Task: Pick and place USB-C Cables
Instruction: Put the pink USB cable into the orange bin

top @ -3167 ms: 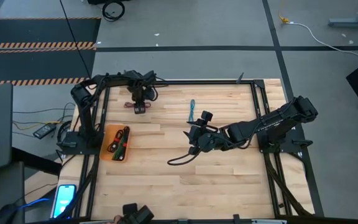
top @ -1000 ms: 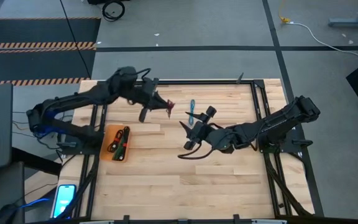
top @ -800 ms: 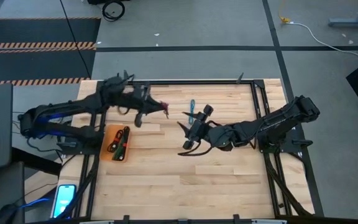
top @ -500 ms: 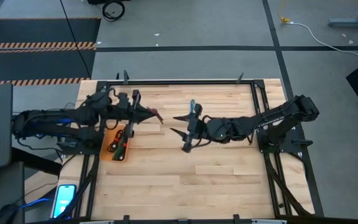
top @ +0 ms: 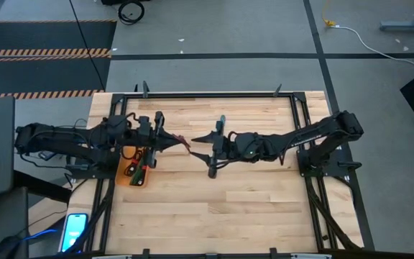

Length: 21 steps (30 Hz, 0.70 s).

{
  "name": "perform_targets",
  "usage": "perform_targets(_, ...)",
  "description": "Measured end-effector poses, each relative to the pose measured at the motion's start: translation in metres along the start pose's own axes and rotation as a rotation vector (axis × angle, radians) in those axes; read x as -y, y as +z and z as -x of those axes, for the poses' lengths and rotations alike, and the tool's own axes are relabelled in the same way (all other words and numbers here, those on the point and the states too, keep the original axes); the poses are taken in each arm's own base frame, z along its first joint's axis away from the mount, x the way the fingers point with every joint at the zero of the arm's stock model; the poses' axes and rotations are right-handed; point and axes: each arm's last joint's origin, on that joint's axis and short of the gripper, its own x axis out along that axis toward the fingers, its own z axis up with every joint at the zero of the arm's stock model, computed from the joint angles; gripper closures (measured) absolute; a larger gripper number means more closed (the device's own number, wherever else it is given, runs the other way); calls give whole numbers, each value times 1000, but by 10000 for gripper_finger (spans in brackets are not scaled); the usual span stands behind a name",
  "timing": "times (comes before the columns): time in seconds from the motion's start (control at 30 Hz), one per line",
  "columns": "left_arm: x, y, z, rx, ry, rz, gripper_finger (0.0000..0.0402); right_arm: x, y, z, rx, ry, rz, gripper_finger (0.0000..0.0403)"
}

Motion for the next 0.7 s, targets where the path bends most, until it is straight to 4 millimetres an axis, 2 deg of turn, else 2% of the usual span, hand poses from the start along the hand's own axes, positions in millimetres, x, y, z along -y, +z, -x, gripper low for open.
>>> perform_targets(0.2,1,-7,-6,-30,-6,21,389,-2,-11,-12,20,5,12,198)
perform_targets(0.47,1,-13,-15,-33,-14,30,389,2,-11,-14,17,-6,14,205)
perform_targets(0.6,2,-13,-16,-25,-32,37,389,2,-12,-14,9,-11,16,222)
perform_targets(0.7,4,-14,-16,-33,-38,38,388,3,-12,-14,6,-41,48,255)
